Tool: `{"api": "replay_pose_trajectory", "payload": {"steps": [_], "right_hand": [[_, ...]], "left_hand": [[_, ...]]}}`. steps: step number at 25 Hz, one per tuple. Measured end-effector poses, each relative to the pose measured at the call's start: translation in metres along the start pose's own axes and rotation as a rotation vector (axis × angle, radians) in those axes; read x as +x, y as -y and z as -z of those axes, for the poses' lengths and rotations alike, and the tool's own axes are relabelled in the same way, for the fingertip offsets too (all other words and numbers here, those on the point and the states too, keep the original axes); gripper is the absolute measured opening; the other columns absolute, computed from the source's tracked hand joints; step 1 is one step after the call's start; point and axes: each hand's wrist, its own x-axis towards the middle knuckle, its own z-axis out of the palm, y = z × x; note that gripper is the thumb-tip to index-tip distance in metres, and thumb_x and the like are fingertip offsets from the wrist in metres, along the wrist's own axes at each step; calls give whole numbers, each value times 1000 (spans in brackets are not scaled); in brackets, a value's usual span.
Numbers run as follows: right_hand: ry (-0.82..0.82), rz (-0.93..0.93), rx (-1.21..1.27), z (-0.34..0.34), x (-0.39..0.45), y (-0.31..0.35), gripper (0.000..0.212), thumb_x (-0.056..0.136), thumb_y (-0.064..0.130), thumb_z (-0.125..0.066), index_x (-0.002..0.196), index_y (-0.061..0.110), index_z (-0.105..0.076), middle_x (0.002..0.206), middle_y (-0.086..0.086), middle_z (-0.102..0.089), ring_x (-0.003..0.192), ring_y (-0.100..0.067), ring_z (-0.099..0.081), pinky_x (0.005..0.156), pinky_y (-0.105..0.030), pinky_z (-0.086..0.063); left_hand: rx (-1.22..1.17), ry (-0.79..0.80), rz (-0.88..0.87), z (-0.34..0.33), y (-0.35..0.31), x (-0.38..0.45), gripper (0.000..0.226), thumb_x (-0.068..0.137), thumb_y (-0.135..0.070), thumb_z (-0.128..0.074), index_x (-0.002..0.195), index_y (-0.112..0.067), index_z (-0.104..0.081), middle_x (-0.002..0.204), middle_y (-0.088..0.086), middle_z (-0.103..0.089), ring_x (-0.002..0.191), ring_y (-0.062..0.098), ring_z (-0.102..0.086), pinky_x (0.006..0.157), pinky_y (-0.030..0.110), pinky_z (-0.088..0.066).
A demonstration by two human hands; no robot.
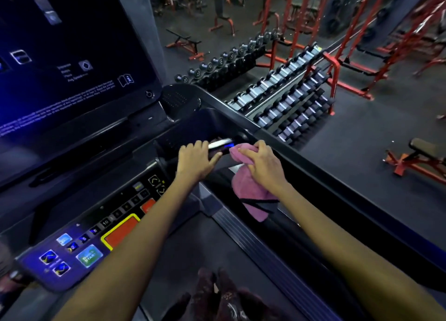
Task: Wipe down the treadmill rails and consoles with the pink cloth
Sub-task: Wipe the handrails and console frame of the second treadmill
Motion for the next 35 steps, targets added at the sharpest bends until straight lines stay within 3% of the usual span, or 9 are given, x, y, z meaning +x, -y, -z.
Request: {"api": "replay_pose_trajectory", "payload": {"steps": [5, 10, 15, 22, 24, 26, 28, 31, 35], "right_hand": [[1, -56, -140, 38, -51, -14, 48, 92, 16, -54, 137, 26, -45, 123, -10, -42, 105, -25, -45, 76, -30, -44], [-262, -175, -419, 69, -39, -4, 40, 94, 7, -49, 133, 13, -45, 119, -18, -45, 102, -32, -48, 75, -35, -46], [-47, -211, -541, 37, -5, -18, 39, 94, 16, -45, 133, 17, -43, 121, -14, -44, 109, -30, -44, 86, -39, -42], [-15, -101, -425, 20, 68, -1, 45, 97, 24, -45, 141, 26, -38, 124, -10, -45, 111, -27, -44, 93, -37, -37], [14, -101, -386, 15, 91, 11, 46, 95, 28, -50, 140, 29, -40, 124, -10, -45, 113, -27, -42, 94, -37, -35], [35, -111, -406, 9, 97, 13, 51, 93, 36, -50, 142, 33, -35, 130, -11, -43, 121, -29, -37, 101, -43, -29], [52, -121, -473, 8, 84, 3, 57, 93, 45, -45, 145, 37, -23, 137, -10, -39, 124, -31, -36, 104, -49, -26], [35, -214, -428, 12, 46, -19, 57, 93, 48, -43, 145, 41, -19, 139, -8, -40, 119, -31, -44, 101, -48, -32], [-96, -290, -497, 7, 20, -28, 57, 88, 42, -56, 141, 39, -34, 130, -8, -50, 112, -34, -49, 98, -56, -34]], "left_hand": [[76, 3, -12, -3, -1, 2, 65, 88, -60, -42, 128, -9, -41, 123, 13, -52, 109, 32, -52, 86, 40, -40], [79, 40, -7, 2, -5, -1, 68, 89, -62, -38, 133, -10, -37, 125, 14, -50, 109, 32, -52, 81, 38, -43], [71, -11, 3, 2, -10, -2, 54, 95, -51, -33, 127, -8, -39, 121, 15, -51, 105, 33, -54, 78, 39, -42], [100, 47, -66, 0, -6, 17, 57, 95, -53, -31, 126, -6, -39, 125, 14, -50, 106, 33, -57, 72, 35, -39], [-6, 83, -93, -1, -4, 30, 67, 92, -57, -35, 136, -6, -32, 142, 16, -36, 121, 34, -48, 88, 40, -42], [-49, 66, -136, -5, -5, 42, 84, 90, -61, -36, 147, -4, -12, 156, 16, -6, 139, 34, -23, 108, 43, -28], [-52, 45, -203, -4, -9, 57, 95, 87, -64, -38, 148, -4, 3, 156, 14, 12, 144, 32, 0, 117, 43, -10], [-15, 32, -432, 1, -24, 82, 98, 86, -61, -45, 147, -7, 10, 156, 12, 15, 144, 27, 10, 116, 40, 3], [40, 36, -518, -9, -46, 87, 104, 82, -55, -54, 147, -6, 10, 157, 13, 9, 144, 30, 9, 118, 42, -2]]}}
